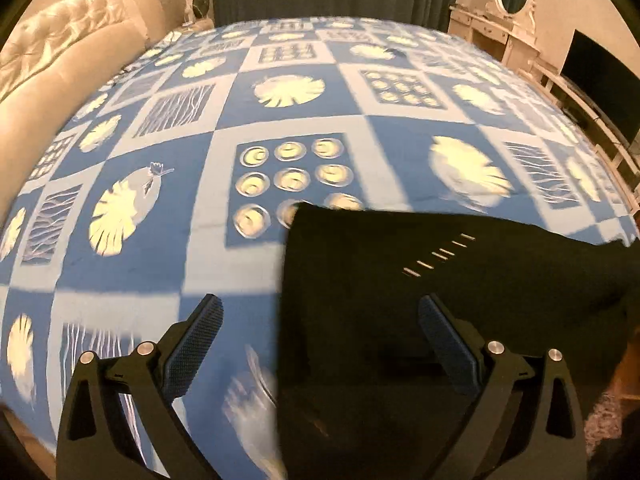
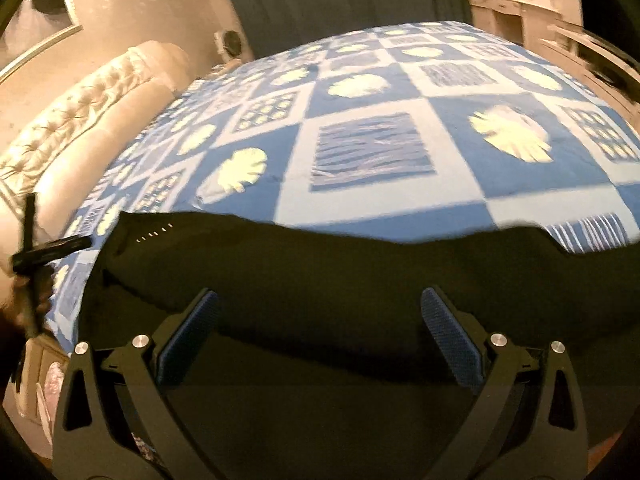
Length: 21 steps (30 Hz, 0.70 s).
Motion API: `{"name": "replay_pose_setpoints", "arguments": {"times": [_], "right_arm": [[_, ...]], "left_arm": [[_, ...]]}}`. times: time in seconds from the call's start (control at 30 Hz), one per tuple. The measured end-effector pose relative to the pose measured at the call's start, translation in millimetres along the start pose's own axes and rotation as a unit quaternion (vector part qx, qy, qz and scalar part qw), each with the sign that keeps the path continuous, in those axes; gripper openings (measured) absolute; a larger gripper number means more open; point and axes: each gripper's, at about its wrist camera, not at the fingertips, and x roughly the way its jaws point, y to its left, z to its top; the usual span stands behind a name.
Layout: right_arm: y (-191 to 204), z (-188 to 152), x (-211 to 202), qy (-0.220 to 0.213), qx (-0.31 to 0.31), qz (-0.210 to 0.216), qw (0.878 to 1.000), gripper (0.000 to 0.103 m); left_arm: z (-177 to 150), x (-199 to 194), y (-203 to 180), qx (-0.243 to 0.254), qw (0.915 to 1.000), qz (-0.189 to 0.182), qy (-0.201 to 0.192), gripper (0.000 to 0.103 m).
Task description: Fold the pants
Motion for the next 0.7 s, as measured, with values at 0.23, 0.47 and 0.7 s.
{"name": "replay_pose_setpoints", "arguments": {"times": [0.23,0.47,0.7], "right_arm": [[9.1,32.6,35.1,0.016,-0.055,0.038,0.998,0.101],[7.6,63.8,88.8,0.104,-0.072,0.132,0.983,0.101],[35.5,87.8,151.1,0.186,-0.118,0.176,0.959,0.101]], "left_arm": [[27.2,63.7,34.6,-0.037,0.9926,-0.109,0.038,0.098],[39.3,73.1,22.8,-0.02,0.9844,-0.171,0.034,0.08],[36.5,90.4,18.8,-0.023,0.9847,-0.159,0.066,0.034]]}}
